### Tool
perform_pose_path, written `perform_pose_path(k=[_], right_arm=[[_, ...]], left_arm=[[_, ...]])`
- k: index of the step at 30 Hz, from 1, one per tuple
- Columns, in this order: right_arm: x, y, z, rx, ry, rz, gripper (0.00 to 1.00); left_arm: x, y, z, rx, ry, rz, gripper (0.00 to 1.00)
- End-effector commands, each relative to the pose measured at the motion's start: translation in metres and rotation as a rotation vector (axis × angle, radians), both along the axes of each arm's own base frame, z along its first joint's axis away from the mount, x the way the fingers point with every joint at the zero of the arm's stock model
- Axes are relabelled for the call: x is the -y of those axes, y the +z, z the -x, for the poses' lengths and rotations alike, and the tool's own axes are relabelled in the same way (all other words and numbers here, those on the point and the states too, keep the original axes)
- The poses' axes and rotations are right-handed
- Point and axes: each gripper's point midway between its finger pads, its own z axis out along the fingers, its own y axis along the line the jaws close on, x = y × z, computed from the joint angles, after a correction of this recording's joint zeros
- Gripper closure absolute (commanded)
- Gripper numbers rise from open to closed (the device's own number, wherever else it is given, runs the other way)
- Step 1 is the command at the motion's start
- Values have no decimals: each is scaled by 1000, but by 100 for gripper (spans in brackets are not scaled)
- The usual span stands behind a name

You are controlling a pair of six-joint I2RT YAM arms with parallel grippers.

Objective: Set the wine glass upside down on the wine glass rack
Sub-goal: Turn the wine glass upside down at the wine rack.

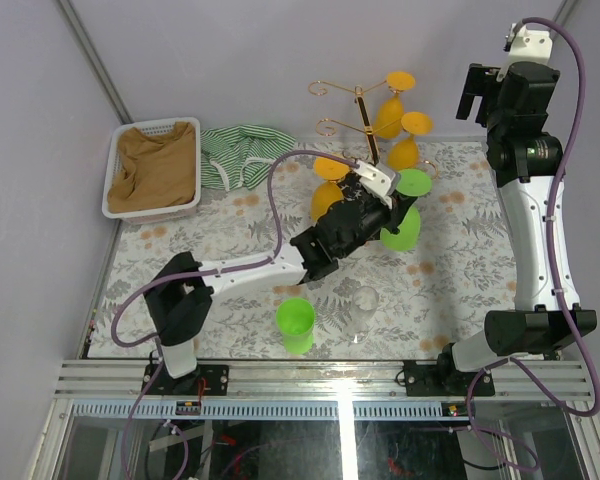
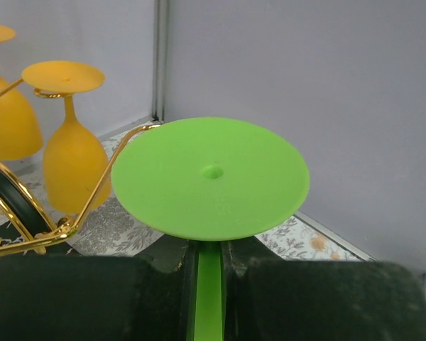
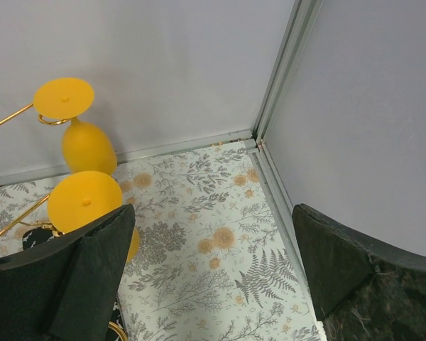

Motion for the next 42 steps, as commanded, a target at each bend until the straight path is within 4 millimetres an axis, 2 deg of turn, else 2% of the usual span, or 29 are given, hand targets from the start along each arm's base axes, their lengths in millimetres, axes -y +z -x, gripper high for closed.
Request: perform_pose_path(k=[1,6,15,32,42], right_arm=[[0,22,3,71,15,15,1],[0,21,3,76,23,20,1],[3,23,3,89,20,27,1],[3,24,4,102,23,29,1],[8,31,9,116,1,45,1]], left_arm=[[-9,17,-16,54,144,87,100],[-5,3,-30,48,214,61,100],[1,-5,-51,42,333,83,100],[15,-19,-64,28,387,83,100],[27,-22,-73,32,397,87,100]])
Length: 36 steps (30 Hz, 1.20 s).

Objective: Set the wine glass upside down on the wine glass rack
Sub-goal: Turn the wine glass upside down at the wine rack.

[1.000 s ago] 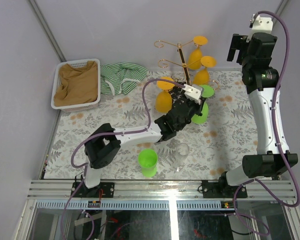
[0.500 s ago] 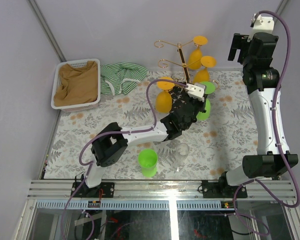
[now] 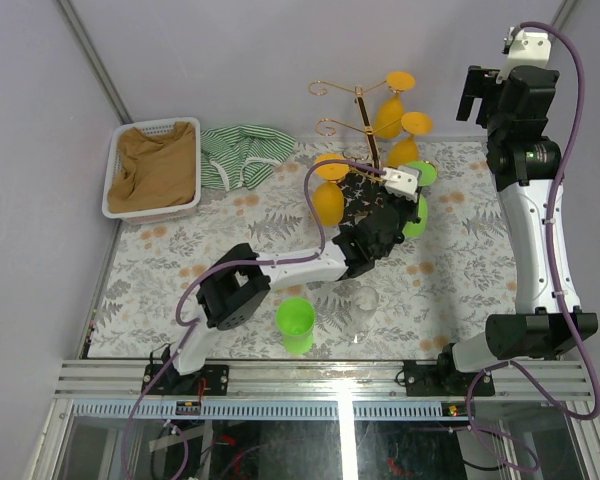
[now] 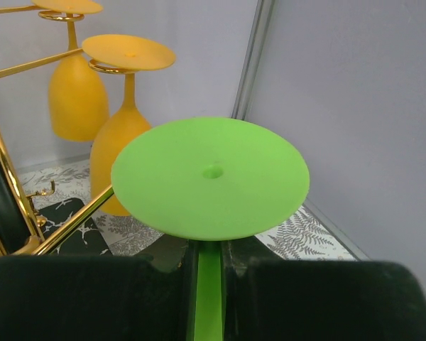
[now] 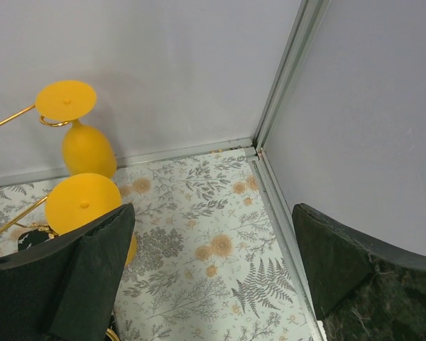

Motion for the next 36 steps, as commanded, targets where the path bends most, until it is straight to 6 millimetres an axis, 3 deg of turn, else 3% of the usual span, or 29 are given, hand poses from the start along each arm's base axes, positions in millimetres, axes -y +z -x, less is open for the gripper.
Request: perform_pose_path(k=[1,36], right_arm=[[7,32,12,94,-21,20,1],[9,21,10,82,-22,34,1]], left_arm=[[1,31,-3,55,38,89,100],[-7,16,-32,71,179,48,100]])
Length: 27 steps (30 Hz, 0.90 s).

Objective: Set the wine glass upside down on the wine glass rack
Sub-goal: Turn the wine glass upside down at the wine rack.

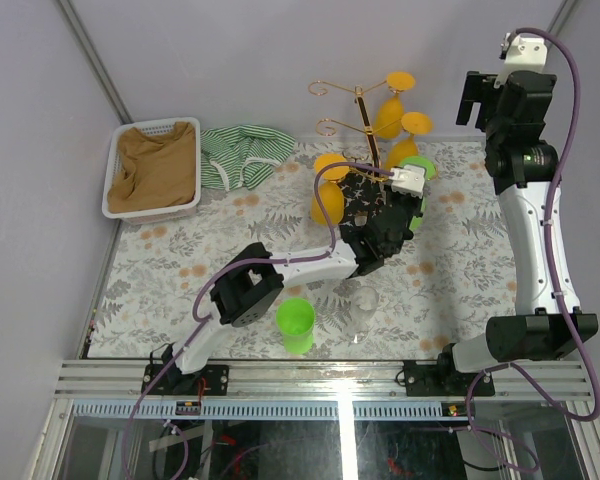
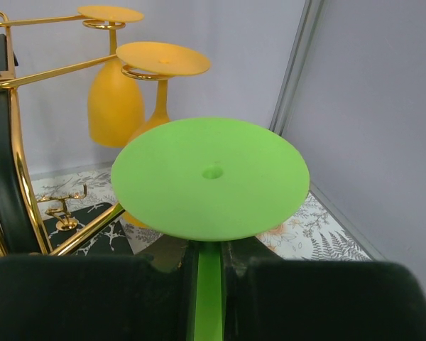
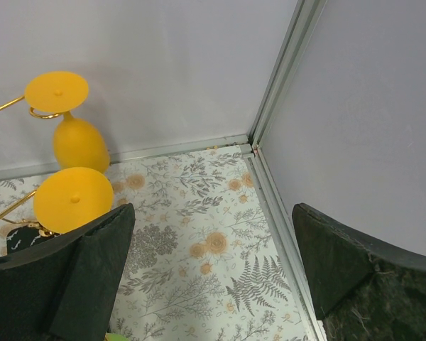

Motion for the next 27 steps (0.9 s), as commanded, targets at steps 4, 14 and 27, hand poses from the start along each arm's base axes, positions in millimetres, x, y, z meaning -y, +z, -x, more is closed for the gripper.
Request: perform_pose_path(k=[4,14,27], right_arm=[[5,28,10,95,-16,14,1],[7,28,11,99,-20,18,1],[9,22,10,87,-31,32,1]], left_arm=[[1,22,-6,69,0,24,100],[5,15,-8,73,-21,-23,100],[18,11,-8,85,-92,-78,100]])
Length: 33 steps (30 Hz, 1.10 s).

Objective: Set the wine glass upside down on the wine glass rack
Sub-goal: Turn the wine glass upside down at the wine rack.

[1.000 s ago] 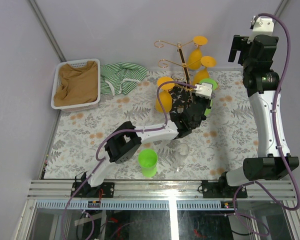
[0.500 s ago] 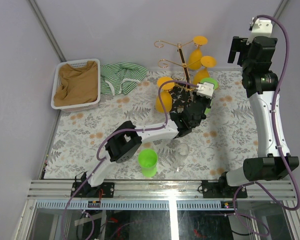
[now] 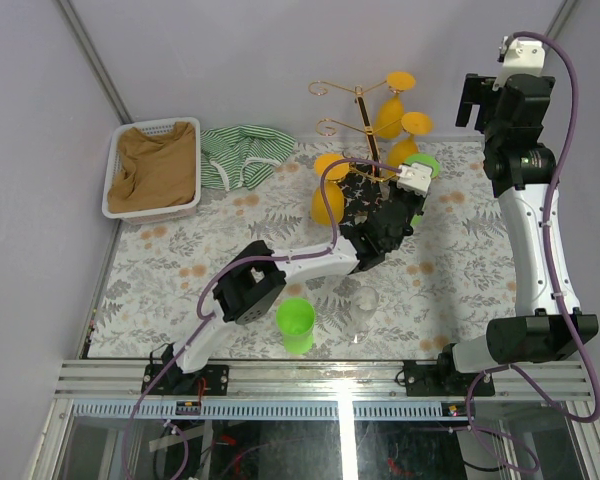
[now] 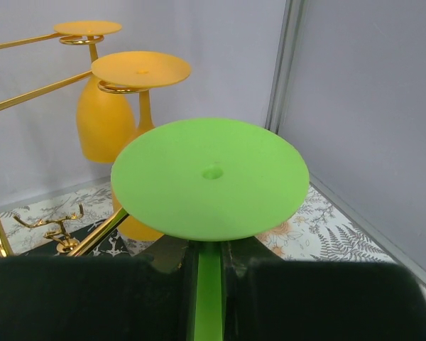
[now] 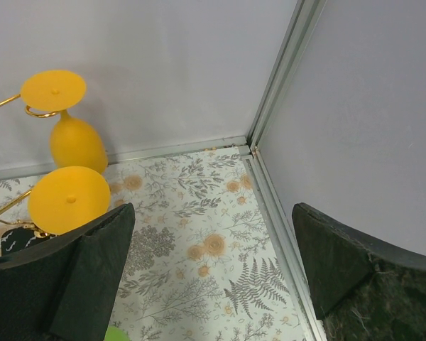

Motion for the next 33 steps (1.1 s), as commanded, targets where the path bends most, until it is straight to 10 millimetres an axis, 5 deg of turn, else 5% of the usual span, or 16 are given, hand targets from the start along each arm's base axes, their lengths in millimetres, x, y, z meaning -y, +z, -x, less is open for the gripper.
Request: perform_pose_path(k=[1,33], right_arm=[[9,28,11,82,-32,23,1],[12,22,16,69,-48,38,1]], left_arm=[[6,10,-1,35,-32,-3,100],[27,8,0,34,-154,-6,96]])
